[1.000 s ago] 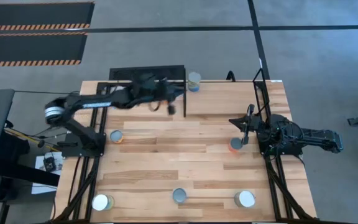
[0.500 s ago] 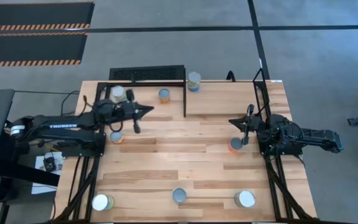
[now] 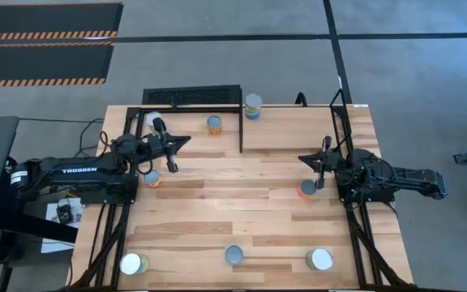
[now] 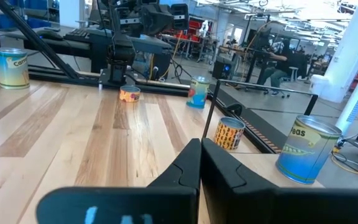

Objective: Pick and place cans onto a shelf
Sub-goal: Put the canned orange on the shelf

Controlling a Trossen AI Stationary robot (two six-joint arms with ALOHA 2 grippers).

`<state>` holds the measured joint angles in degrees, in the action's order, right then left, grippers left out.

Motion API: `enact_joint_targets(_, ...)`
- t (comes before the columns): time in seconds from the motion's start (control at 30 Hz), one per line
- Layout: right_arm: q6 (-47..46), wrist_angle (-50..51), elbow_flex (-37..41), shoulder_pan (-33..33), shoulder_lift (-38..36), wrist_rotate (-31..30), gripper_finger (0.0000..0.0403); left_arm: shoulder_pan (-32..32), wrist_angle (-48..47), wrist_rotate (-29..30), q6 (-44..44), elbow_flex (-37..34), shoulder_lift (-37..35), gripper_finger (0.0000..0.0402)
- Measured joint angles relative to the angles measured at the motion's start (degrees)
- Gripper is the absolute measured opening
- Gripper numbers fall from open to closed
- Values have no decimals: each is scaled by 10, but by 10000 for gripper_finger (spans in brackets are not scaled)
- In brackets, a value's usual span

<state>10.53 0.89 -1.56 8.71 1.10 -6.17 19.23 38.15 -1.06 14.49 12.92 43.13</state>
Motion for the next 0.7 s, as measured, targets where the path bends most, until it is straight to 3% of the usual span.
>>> enact_joint_targets(0.33,0,0,0,0,0,0,33,7,-46,1,11,-1,0,0)
enact_joint_targets(0.7,0,0,0,0,0,0,33,8,-8,-37,69,-1,-2,0)
